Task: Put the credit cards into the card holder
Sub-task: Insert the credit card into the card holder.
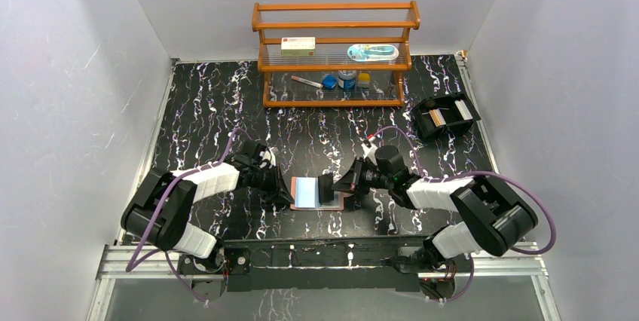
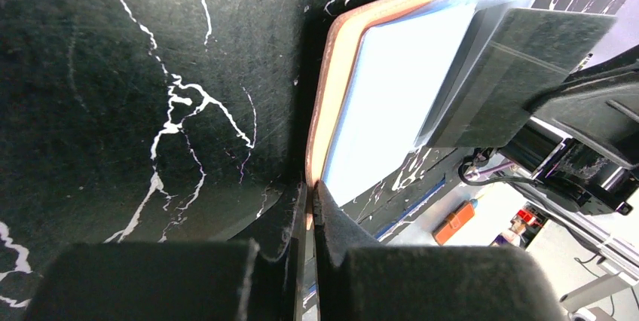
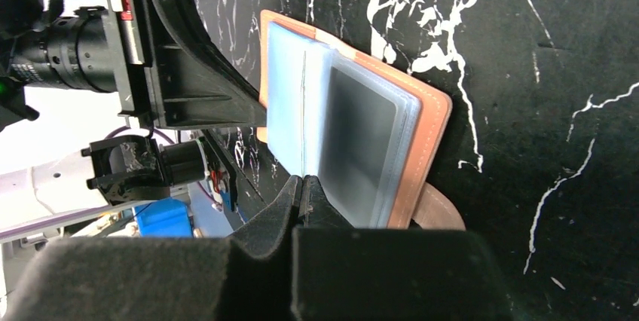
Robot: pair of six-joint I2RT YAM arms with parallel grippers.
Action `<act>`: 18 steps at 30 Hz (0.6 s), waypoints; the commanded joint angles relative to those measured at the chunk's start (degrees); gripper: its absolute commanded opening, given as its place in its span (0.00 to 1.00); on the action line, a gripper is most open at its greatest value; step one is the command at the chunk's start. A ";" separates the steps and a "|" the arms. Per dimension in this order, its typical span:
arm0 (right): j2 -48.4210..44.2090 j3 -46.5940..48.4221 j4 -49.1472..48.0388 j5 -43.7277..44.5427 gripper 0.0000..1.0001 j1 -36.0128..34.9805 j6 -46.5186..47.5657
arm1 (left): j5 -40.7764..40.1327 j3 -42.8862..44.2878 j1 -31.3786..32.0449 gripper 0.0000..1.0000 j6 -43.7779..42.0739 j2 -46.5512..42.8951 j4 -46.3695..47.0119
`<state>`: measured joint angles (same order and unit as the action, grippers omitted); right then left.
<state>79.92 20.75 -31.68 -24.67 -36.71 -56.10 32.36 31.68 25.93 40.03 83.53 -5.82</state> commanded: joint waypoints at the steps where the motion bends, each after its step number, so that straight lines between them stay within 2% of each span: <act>1: 2.46 0.82 -5.49 -2.19 0.00 0.30 0.18 | -1.52 1.04 -0.34 0.00 -1.14 0.40 -3.29; 10: 10.10 -0.32 -16.87 -6.18 0.00 0.26 -3.59 | -1.32 1.09 -0.34 0.00 -1.38 1.15 -3.15; 14: 11.88 -3.67 -20.23 -5.90 0.00 0.26 -5.42 | -1.16 0.93 -0.28 0.00 -1.36 1.35 -3.05; 18: 8.27 -3.95 -13.49 -1.79 0.00 0.26 -3.54 | -1.16 0.71 -0.27 0.00 -1.26 0.99 -3.05</act>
<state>91.13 16.43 -47.66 -29.15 -36.71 -61.32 32.40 32.01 25.93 39.64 84.03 -6.46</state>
